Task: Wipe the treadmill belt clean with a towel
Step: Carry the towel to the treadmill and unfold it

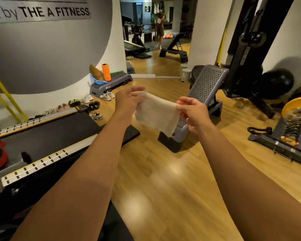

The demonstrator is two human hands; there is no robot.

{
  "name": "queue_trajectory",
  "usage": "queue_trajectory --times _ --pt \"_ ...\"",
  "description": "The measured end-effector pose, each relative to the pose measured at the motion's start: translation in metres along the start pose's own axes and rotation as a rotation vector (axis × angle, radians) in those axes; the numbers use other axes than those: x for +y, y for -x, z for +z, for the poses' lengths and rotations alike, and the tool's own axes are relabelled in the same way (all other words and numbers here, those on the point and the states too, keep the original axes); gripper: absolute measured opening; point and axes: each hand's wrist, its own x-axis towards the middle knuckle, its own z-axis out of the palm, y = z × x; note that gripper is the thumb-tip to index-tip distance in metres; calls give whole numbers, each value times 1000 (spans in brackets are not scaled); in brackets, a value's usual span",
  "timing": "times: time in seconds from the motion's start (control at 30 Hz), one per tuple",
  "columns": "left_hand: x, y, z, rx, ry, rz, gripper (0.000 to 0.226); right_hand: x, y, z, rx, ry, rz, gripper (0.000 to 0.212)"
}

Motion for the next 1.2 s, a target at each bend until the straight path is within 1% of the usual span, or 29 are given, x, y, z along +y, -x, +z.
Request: queue_trajectory --times 0.1,0.2,0.3,0.4,0.57,0.67,0.77,0.8,0.87,0.93,0.97,1.07,1.2 --pt "-3 -58 13 36 -57 -6 31 -6 -70 16 12 29 -116 24" --pt "-12 -122 31 29 -75 9 35 -10 -143 39 9 -6 -168 17" --pt "-25 -194 47 25 -26 12 36 -12 -220 61 -11 -34 -189 17" --pt "-39 -273 54 67 44 -20 39 -13 -298 79 -39 -39 -203 23" --pt "-55 -397 73 102 -42 -28 39 -24 -418 102 -93 166 -325 27" --pt "-66 -469 89 95 -124 -21 40 -31 -489 119 -141 232 -362 22" --pt "-81 -532 98 85 -261 52 43 -34 -559 136 -241 335 -387 12" --pt "-86 -551 99 100 -317 70 42 -35 -581 143 -290 369 -392 13" --pt "-95 -588 97 167 -429 75 34 -35 -625 158 -396 473 -429 22" --pt "-103 -621 93 248 -509 66 26 -37 -666 181 -504 644 -500 33" --pt "-104 -637 90 283 -540 61 24 -39 -685 196 -538 709 -528 35" --pt "-104 -675 70 370 -636 59 21 -37 -732 245 -561 782 -588 29" --pt "-109 -721 28 484 -694 61 20 -23 -785 313 -589 845 -669 29"
